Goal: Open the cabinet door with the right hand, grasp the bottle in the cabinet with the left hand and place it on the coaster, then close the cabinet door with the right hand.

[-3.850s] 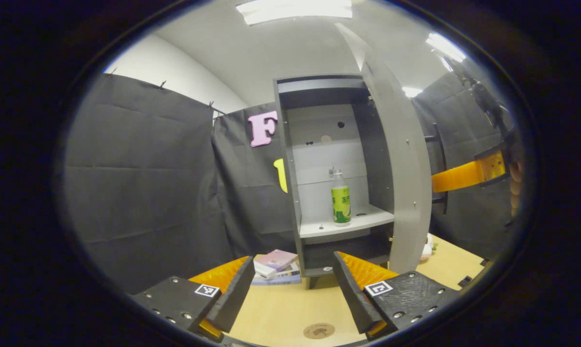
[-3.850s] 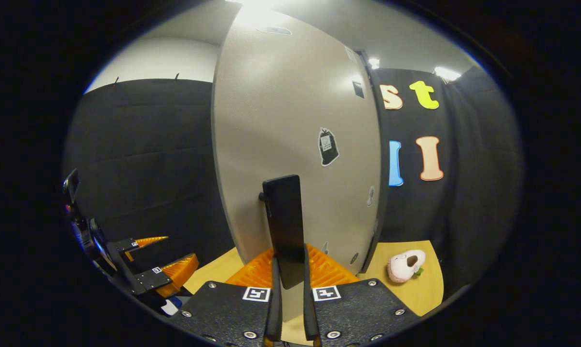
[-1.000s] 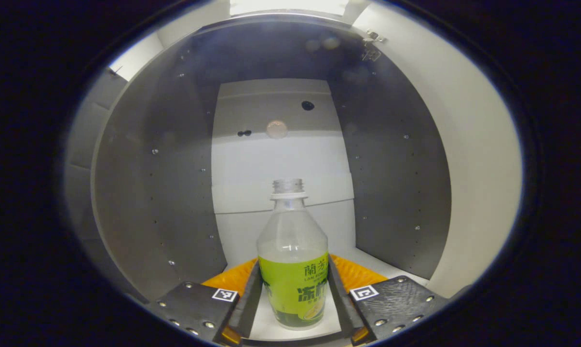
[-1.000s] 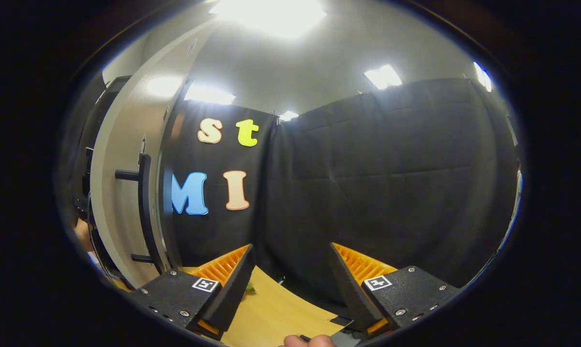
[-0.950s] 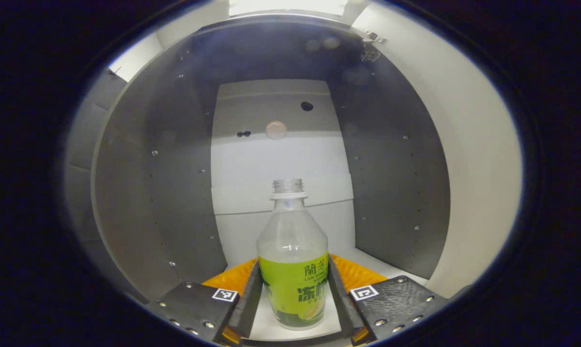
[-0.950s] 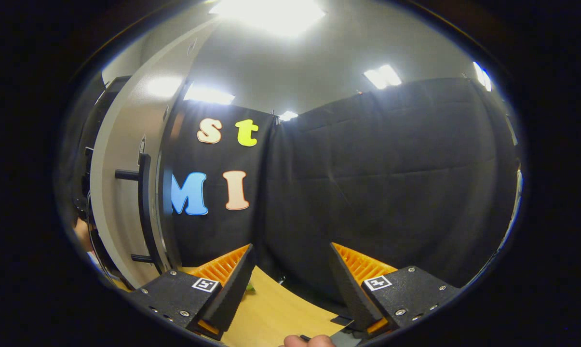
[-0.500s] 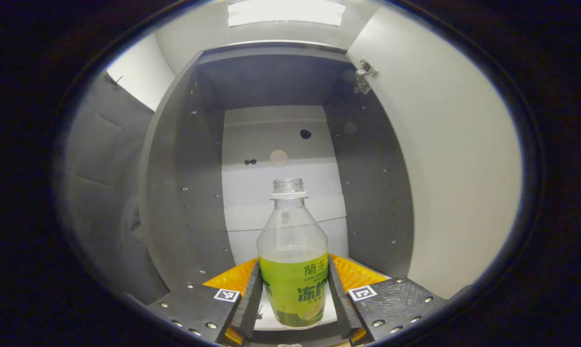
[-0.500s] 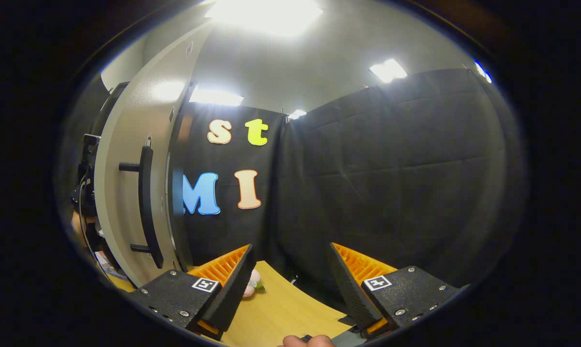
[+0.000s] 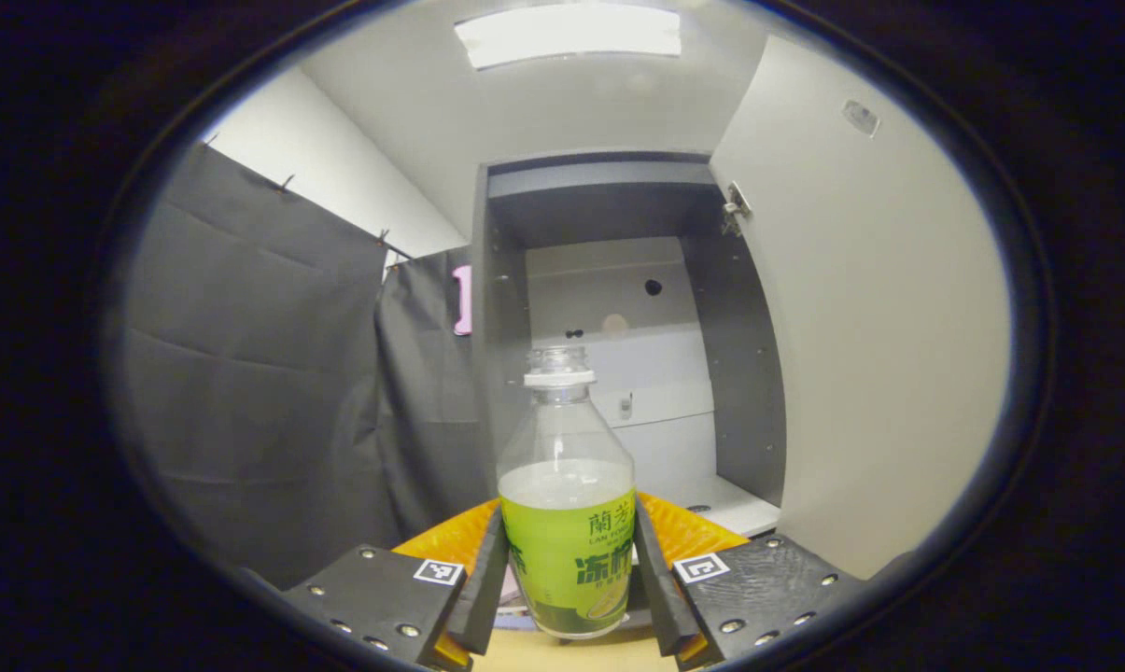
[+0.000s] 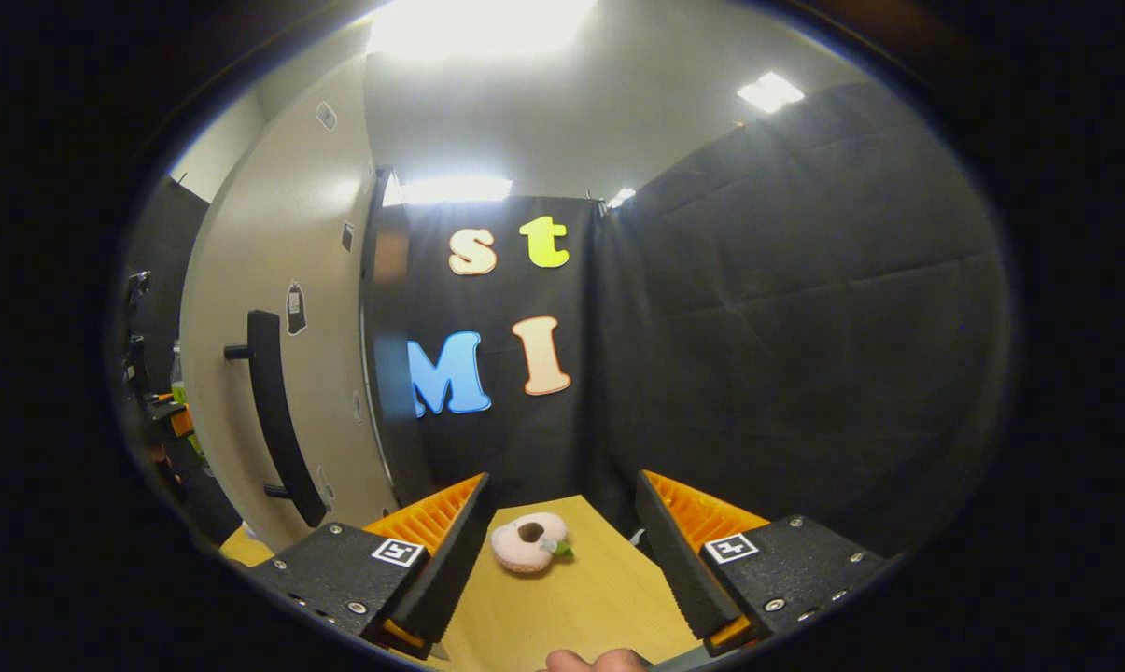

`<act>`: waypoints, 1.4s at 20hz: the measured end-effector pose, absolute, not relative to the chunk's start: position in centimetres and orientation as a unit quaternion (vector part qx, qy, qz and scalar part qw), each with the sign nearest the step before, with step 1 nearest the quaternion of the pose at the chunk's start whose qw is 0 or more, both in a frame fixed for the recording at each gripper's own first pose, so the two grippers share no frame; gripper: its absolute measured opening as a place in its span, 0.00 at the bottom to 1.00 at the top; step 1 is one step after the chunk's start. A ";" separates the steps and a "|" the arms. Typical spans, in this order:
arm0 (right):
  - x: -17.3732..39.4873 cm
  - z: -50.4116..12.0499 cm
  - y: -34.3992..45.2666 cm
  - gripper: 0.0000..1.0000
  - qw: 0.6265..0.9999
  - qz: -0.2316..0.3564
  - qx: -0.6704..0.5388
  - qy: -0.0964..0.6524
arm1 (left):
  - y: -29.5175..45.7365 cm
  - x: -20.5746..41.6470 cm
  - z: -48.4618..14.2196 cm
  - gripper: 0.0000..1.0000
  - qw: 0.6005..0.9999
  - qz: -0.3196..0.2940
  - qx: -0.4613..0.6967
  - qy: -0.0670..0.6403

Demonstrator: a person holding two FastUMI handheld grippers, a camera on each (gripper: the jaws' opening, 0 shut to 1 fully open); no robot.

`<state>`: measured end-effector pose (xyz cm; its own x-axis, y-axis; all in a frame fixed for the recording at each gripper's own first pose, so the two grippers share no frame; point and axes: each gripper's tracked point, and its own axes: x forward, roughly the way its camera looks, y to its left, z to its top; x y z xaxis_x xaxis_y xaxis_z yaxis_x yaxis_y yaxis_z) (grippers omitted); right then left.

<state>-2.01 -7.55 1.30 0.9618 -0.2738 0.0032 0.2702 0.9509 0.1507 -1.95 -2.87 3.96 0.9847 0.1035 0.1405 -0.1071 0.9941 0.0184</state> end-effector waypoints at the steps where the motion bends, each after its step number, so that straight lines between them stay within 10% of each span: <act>1: -1.8 0.7 -7.2 0.93 0.989 -0.126 0.074 -0.005 | -2.3 -3.6 3.5 0.72 0.996 0.064 0.012 -0.067; 9: -1.4 -4.4 -6.8 0.94 0.992 -0.122 0.015 0.007 | -0.3 -14.2 -1.6 0.61 0.985 0.143 0.055 -0.082; 21: 0.5 -16.9 -4.4 0.95 0.991 -0.111 -0.041 0.060 | -1.5 -18.0 -30.6 0.66 0.979 0.199 0.030 -0.029; 28: 0.9 -18.9 -1.3 0.95 0.990 -0.068 -0.088 0.083 | 0.1 -18.0 -36.0 0.67 0.979 0.199 -0.028 -0.019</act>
